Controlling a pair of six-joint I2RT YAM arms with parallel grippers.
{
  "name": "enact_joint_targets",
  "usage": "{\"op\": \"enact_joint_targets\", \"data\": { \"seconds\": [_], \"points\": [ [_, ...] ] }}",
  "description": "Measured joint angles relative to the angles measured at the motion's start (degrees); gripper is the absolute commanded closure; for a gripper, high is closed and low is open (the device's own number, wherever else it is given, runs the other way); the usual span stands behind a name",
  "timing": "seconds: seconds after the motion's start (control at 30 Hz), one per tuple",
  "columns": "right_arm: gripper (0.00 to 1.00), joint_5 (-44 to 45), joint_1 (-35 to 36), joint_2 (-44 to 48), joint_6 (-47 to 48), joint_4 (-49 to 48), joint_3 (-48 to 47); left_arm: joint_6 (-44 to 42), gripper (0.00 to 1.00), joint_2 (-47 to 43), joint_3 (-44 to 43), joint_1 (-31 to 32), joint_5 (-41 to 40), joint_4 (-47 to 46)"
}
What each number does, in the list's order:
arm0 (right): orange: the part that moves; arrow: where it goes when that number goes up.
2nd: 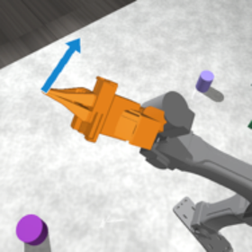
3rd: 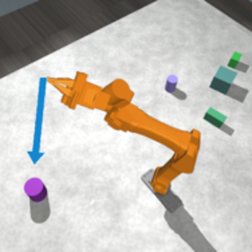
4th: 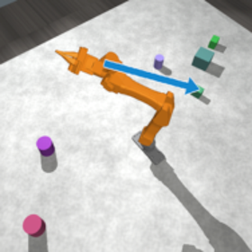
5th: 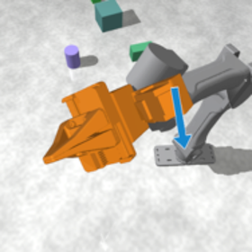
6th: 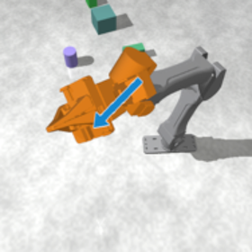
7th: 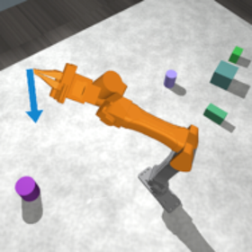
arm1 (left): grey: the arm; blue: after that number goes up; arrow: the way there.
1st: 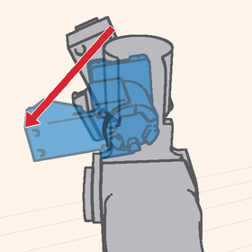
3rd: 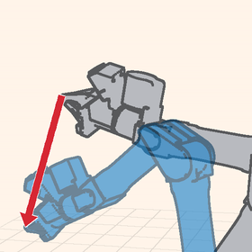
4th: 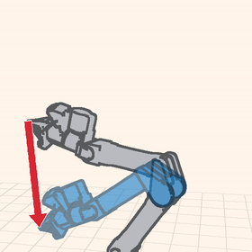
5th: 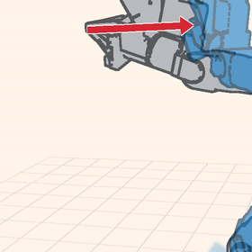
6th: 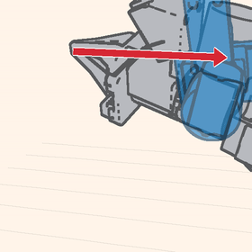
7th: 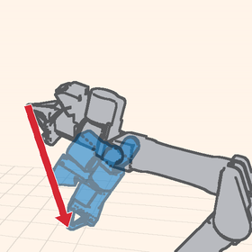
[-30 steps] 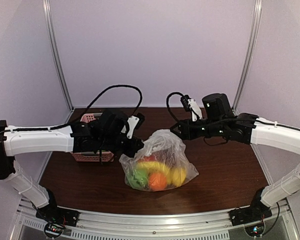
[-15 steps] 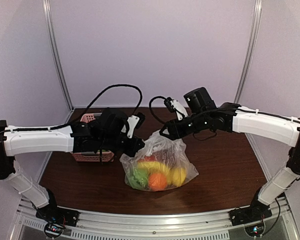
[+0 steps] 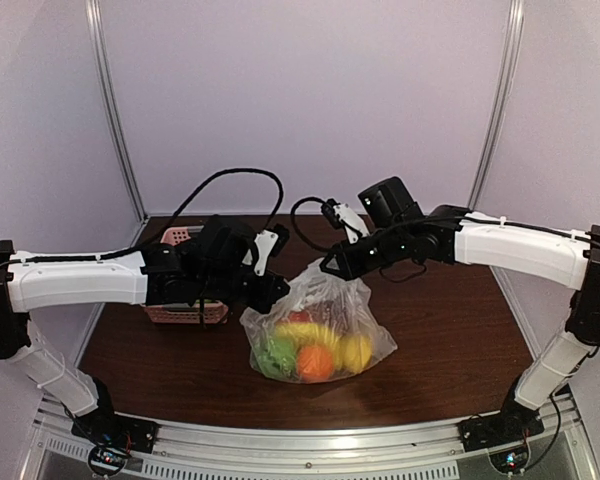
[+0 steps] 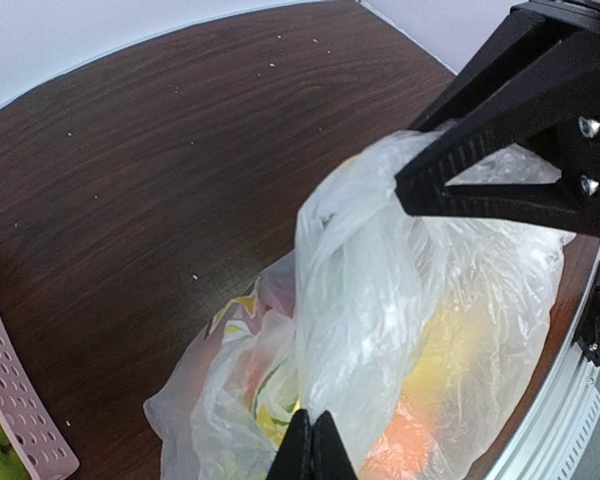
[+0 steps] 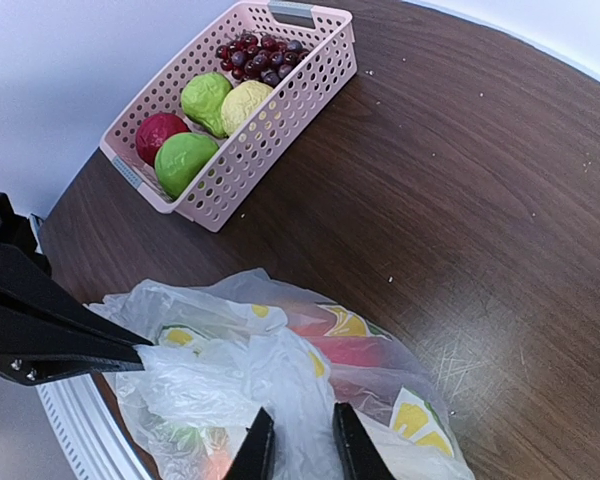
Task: Untie the knot of the plastic bag and take out the fruit
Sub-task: Untie the bag handles from the takeout bag.
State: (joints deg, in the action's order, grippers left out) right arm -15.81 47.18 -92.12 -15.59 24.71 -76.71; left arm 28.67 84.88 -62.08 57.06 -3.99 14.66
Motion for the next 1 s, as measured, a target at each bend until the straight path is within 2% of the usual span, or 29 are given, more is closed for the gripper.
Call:
{"op": "enact_joint_targets", "data": {
  "seconds": [0.1,0.57,1.0],
  "points": [
    [1.0,0.22,0.0,0.15,-0.63,-0.52,0.26,0.66,1.0,0.0,0.0,0.0,-0.09,-0.02],
    [1.0,3.26,0.13,6.84,-3.23,-3.67,6.08,2.82,1.0,-0.7,0.02,-0.42,0.04,-0.68],
    [1.0,9.09,-1.6,14.4,-5.86,-4.5,11.06,3.21,1.0,-7.87,3.37,-3.91,0.17,-1.09]
  ]
}}
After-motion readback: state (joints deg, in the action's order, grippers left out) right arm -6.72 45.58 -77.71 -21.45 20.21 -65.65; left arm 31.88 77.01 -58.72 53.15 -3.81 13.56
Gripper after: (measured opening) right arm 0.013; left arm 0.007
